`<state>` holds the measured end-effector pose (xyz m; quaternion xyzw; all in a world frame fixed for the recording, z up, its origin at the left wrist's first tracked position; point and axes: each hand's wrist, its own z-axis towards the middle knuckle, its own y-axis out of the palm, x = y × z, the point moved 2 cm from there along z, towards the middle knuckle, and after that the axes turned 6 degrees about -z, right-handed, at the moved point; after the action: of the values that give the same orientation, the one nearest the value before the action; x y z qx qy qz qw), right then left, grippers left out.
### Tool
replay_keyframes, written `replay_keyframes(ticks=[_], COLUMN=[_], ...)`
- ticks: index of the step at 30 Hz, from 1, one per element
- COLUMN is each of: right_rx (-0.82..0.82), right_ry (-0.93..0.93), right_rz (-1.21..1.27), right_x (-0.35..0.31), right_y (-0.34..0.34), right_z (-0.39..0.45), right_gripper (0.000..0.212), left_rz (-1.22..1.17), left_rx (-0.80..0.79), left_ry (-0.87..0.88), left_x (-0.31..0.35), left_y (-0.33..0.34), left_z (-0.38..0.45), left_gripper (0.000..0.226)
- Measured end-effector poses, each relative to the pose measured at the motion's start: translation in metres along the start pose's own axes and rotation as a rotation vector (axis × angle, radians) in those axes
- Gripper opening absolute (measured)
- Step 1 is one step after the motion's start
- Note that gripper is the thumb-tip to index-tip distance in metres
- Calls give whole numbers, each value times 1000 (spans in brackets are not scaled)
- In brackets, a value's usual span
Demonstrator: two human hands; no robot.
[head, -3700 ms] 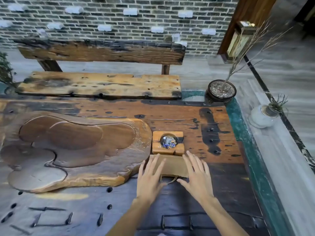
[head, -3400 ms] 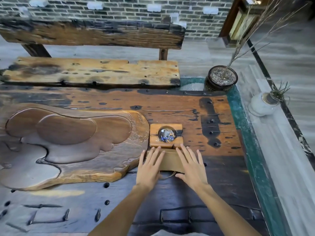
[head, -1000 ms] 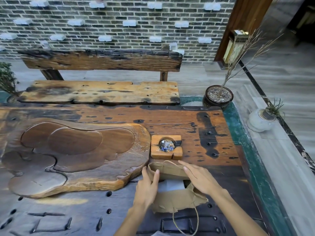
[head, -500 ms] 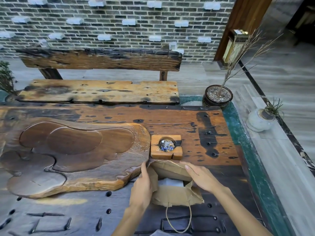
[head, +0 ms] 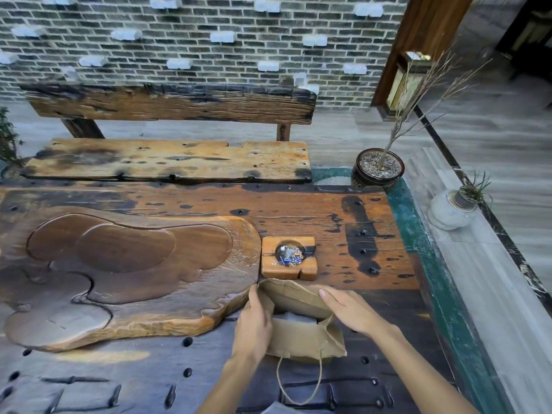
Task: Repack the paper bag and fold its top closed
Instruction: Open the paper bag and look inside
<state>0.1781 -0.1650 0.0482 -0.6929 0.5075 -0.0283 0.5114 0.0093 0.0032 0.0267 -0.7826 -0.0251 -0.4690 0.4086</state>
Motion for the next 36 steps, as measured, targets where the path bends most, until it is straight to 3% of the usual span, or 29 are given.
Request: replay_keyframes(ticks=[5,16,20,24,25,29,32,36], right_rx=[-5,-2,226,530,487,24,-64,-68], right_ry=[35,106,137,195,205,109,-10,0], right_rz=[32,120,108,148,188,271,47,-73], right_x=[0,-8,-7,-15,-17,-38,-52,-59], right_y=[-4,-7,-9,-4,-1,21,42,62], right_z=[0,-19,-52,-93,-100,-102,-75,-35], right_gripper=[45,58,58,19,19,17,37,55], left_rz=[-142,-71,-75,-97,-95,-66,-64,-54], left_rx=[-19,-54,-44,-34,-30,-43,-67,-57], left_ry=[42,103,119,123,124,105,97,111], left_x=[3,-7,-10,-11,-10,-12,-11,-8], left_y=[-8,-9,-5,-4,-3,-1,0,-4], left_z=[1,13,13,13,13,15,14,9], left_gripper=[55,54,53,53,54,54,53,51])
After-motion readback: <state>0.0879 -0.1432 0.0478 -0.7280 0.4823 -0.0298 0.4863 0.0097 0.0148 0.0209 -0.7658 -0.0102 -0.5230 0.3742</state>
